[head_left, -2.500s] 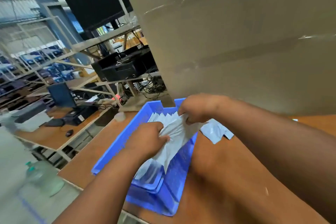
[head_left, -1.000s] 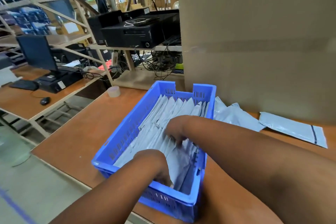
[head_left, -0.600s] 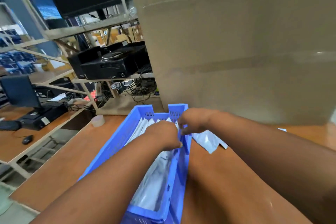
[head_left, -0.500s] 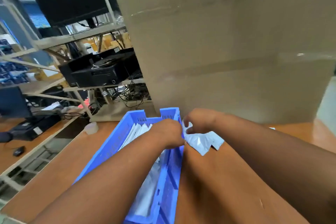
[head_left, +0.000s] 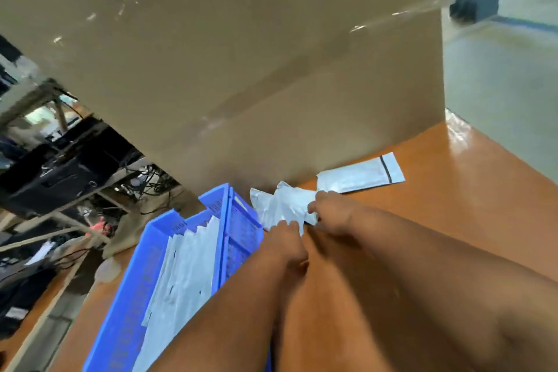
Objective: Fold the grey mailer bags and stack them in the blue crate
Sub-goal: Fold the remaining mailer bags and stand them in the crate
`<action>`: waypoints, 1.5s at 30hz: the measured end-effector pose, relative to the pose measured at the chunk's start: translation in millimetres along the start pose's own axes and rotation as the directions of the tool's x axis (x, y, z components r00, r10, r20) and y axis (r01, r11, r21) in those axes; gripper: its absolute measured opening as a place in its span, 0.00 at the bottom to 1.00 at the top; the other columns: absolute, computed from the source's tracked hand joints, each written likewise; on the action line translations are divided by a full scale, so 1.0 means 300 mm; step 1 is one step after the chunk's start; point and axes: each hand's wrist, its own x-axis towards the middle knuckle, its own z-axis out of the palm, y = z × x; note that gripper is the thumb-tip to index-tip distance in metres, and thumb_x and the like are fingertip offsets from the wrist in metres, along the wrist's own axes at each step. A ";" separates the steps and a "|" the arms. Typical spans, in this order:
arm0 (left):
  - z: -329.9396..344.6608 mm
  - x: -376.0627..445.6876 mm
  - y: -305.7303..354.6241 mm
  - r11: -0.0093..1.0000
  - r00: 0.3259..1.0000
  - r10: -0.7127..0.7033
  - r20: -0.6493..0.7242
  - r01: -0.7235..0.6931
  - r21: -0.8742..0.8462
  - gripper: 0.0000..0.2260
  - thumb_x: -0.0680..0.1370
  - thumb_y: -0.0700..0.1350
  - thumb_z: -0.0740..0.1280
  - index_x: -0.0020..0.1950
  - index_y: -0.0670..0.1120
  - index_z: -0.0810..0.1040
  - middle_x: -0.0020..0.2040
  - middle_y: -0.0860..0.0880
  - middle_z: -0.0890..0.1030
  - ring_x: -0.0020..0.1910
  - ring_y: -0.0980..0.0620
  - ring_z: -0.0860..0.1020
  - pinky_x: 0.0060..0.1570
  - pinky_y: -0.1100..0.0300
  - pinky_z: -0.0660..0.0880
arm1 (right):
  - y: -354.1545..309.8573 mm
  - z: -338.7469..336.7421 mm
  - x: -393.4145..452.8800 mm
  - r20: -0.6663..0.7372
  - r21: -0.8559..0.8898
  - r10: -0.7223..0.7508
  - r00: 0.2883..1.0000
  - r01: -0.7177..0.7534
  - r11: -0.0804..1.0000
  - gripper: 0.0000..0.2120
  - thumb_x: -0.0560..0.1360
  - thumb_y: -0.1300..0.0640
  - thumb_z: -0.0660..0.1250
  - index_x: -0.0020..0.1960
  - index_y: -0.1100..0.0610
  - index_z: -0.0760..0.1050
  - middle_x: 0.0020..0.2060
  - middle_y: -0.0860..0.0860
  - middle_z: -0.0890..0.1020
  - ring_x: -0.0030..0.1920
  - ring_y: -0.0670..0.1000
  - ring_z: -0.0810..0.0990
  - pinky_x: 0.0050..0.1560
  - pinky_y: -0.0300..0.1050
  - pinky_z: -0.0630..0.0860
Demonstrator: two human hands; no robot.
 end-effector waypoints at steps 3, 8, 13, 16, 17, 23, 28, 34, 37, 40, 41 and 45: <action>0.113 0.061 -0.010 0.997 0.999 -0.015 0.028 0.017 -0.078 0.24 0.71 0.57 0.71 0.63 0.49 0.72 0.63 0.44 0.76 0.63 0.40 0.78 0.64 0.43 0.75 | 0.042 0.127 0.001 -0.054 0.069 -0.042 0.998 0.046 0.997 0.25 0.80 0.43 0.66 0.76 0.44 0.71 0.68 0.54 0.73 0.66 0.59 0.76 0.63 0.51 0.74; 0.112 0.130 -0.011 0.982 0.996 -0.083 -0.021 0.079 -0.171 0.10 0.71 0.45 0.68 0.51 0.50 0.73 0.57 0.43 0.78 0.56 0.38 0.80 0.57 0.44 0.80 | 0.111 0.266 -0.043 -0.237 -0.059 -0.153 0.959 0.143 0.988 0.17 0.81 0.43 0.62 0.70 0.39 0.74 0.78 0.53 0.68 0.72 0.59 0.72 0.67 0.52 0.70; 0.165 0.144 -0.036 0.950 0.970 -0.216 -0.108 0.183 -0.254 0.19 0.67 0.55 0.70 0.53 0.47 0.75 0.53 0.46 0.79 0.50 0.41 0.81 0.51 0.46 0.82 | 0.119 0.292 -0.031 -0.302 0.000 -0.155 0.941 0.162 0.987 0.19 0.83 0.45 0.59 0.71 0.46 0.74 0.76 0.54 0.70 0.70 0.59 0.72 0.66 0.54 0.70; 0.159 0.162 -0.034 0.953 0.961 -0.249 -0.123 0.221 -0.207 0.14 0.74 0.57 0.71 0.50 0.48 0.76 0.50 0.48 0.78 0.47 0.45 0.80 0.48 0.50 0.81 | 0.130 0.308 -0.032 -0.361 0.016 -0.171 0.917 0.189 0.982 0.16 0.82 0.46 0.59 0.64 0.49 0.77 0.67 0.53 0.75 0.63 0.58 0.76 0.58 0.53 0.74; 0.154 0.172 -0.034 0.964 0.961 -0.237 -0.140 0.215 -0.158 0.13 0.76 0.56 0.70 0.50 0.48 0.77 0.50 0.48 0.78 0.48 0.45 0.80 0.48 0.50 0.81 | 0.132 0.309 -0.031 -0.379 0.020 -0.172 0.909 0.194 0.981 0.15 0.82 0.46 0.59 0.62 0.50 0.78 0.65 0.53 0.76 0.60 0.58 0.76 0.56 0.53 0.74; 0.184 0.179 0.013 0.987 0.955 -0.160 -0.250 0.161 -0.016 0.05 0.80 0.44 0.64 0.44 0.49 0.73 0.51 0.46 0.77 0.48 0.43 0.79 0.49 0.48 0.79 | 0.145 0.318 -0.028 -0.446 0.062 -0.166 0.880 0.215 0.975 0.10 0.81 0.50 0.62 0.55 0.52 0.80 0.54 0.52 0.77 0.52 0.56 0.76 0.49 0.51 0.74; 0.210 0.077 0.088 0.997 0.949 -0.070 -0.308 0.060 -0.043 0.07 0.81 0.44 0.63 0.43 0.50 0.70 0.50 0.48 0.76 0.45 0.46 0.76 0.40 0.54 0.65 | 0.163 0.327 -0.086 -0.400 0.172 -0.160 0.903 0.245 0.954 0.12 0.80 0.49 0.61 0.60 0.50 0.77 0.55 0.50 0.76 0.53 0.55 0.75 0.50 0.52 0.76; 0.278 -0.181 0.340 0.899 0.931 -0.082 -0.357 -0.086 -0.430 0.12 0.83 0.47 0.63 0.39 0.52 0.69 0.43 0.50 0.75 0.42 0.48 0.76 0.41 0.53 0.71 | 0.211 0.279 -0.301 -0.369 0.517 0.034 0.929 0.175 0.838 0.06 0.81 0.46 0.68 0.54 0.46 0.75 0.49 0.43 0.79 0.48 0.47 0.77 0.49 0.49 0.76; 0.338 -0.309 0.451 0.841 0.919 -0.013 -0.395 -0.204 -0.501 0.11 0.80 0.45 0.65 0.38 0.51 0.70 0.39 0.54 0.72 0.39 0.54 0.72 0.39 0.57 0.70 | 0.253 0.260 -0.437 -0.284 0.570 0.043 0.958 0.132 0.811 0.18 0.80 0.44 0.71 0.68 0.44 0.74 0.45 0.40 0.80 0.44 0.44 0.78 0.47 0.46 0.75; 0.383 -0.412 0.532 0.766 0.891 0.131 -0.435 -0.370 -0.526 0.08 0.80 0.47 0.68 0.41 0.51 0.76 0.40 0.56 0.74 0.40 0.57 0.74 0.42 0.56 0.74 | 0.297 0.246 -0.554 -0.214 0.497 0.002 0.977 0.107 0.861 0.22 0.80 0.50 0.71 0.72 0.47 0.74 0.49 0.38 0.80 0.47 0.45 0.78 0.50 0.46 0.74; 0.389 -0.442 0.548 0.739 0.866 0.184 -0.465 -0.434 -0.516 0.08 0.81 0.48 0.69 0.42 0.52 0.76 0.40 0.57 0.74 0.41 0.58 0.73 0.43 0.57 0.73 | 0.314 0.239 -0.585 -0.194 0.487 -0.005 0.981 0.101 0.867 0.18 0.80 0.50 0.70 0.70 0.48 0.76 0.52 0.41 0.83 0.50 0.47 0.80 0.53 0.49 0.76; 0.386 -0.522 0.547 0.768 0.716 0.311 -0.625 -0.576 -0.278 0.07 0.83 0.47 0.68 0.46 0.49 0.78 0.46 0.55 0.76 0.48 0.52 0.73 0.49 0.53 0.74 | 0.406 0.193 -0.716 -0.059 0.478 -0.043 0.997 0.066 0.876 0.10 0.81 0.52 0.68 0.62 0.45 0.78 0.54 0.41 0.83 0.54 0.46 0.80 0.58 0.51 0.78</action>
